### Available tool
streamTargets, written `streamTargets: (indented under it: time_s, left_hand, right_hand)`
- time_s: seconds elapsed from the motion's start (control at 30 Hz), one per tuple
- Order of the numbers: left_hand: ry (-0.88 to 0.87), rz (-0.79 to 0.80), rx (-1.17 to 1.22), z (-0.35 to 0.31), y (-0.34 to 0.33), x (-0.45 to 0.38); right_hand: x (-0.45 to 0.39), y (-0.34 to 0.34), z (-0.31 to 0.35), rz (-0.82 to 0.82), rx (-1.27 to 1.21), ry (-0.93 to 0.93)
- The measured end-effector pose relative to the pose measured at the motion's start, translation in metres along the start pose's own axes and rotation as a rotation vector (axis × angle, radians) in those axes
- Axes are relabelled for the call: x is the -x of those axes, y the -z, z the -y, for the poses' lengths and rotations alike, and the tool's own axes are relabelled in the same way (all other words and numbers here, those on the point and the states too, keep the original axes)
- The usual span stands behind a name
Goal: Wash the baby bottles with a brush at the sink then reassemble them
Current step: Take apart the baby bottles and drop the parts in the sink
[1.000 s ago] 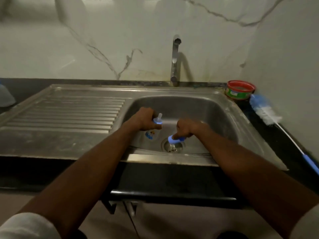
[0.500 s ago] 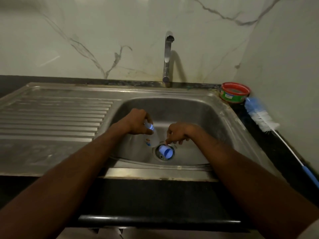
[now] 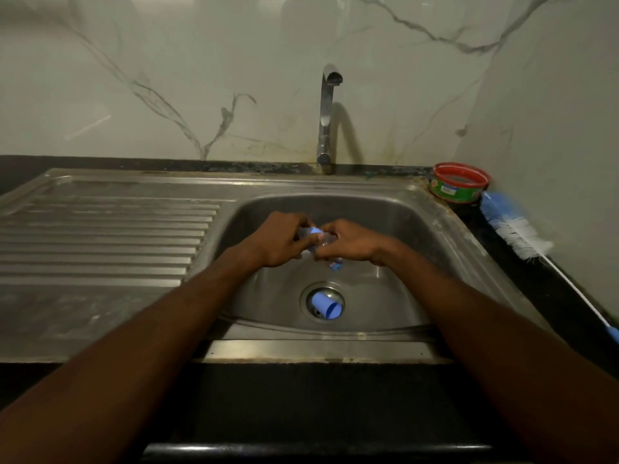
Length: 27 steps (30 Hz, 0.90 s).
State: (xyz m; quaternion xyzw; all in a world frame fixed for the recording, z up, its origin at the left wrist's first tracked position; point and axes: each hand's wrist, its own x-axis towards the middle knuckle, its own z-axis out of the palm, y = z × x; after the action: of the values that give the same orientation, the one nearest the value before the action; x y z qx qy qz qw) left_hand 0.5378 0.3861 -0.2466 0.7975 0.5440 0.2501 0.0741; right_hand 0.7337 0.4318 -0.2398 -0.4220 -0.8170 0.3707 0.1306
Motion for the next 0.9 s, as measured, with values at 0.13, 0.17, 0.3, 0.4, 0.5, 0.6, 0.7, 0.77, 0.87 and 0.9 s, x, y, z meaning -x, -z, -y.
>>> streamTargets:
  time_s: [0.13,0.17,0.3,0.4,0.5,0.6,0.7,0.77,0.87,0.9]
  left_hand:
    - [0.053,-0.028,0.024,-0.001,0.003,-0.005]
    - [0.079,0.006,0.06,-0.001,0.004,-0.005]
    - [0.112,0.056,0.109,-0.006,0.003,-0.003]
    - [0.144,0.071,0.16,-0.008,0.0,-0.002]
    - [0.152,0.139,0.157,-0.014,-0.004,-0.001]
    - [0.176,0.16,0.067,-0.017,-0.009,-0.001]
    - [0.319,0.149,0.262,-0.021,-0.007,0.002]
    - [0.362,0.147,0.388,-0.028,-0.001,0.004]
    - [0.332,0.107,0.32,-0.032,0.003,0.004]
    - [0.278,0.087,0.325,-0.03,0.002,0.003]
  right_hand:
    - [-0.001,-0.006,0.008,-0.122,0.14,0.064]
    - [-0.002,-0.007,0.007,-0.15,0.23,0.09]
    - [-0.002,-0.006,0.004,-0.187,0.448,0.101]
    - [-0.001,-0.005,0.006,-0.178,0.507,0.059]
    - [0.007,-0.004,0.01,-0.133,0.562,-0.004]
    - [0.019,-0.002,0.02,-0.164,0.637,-0.016]
    - [0.029,-0.001,0.035,-0.273,0.91,0.082]
    - [0.032,0.002,0.04,-0.326,0.995,0.146]
    - [0.038,0.007,0.034,-0.335,0.965,0.118]
    - [0.04,0.009,0.029,-0.34,0.917,0.099]
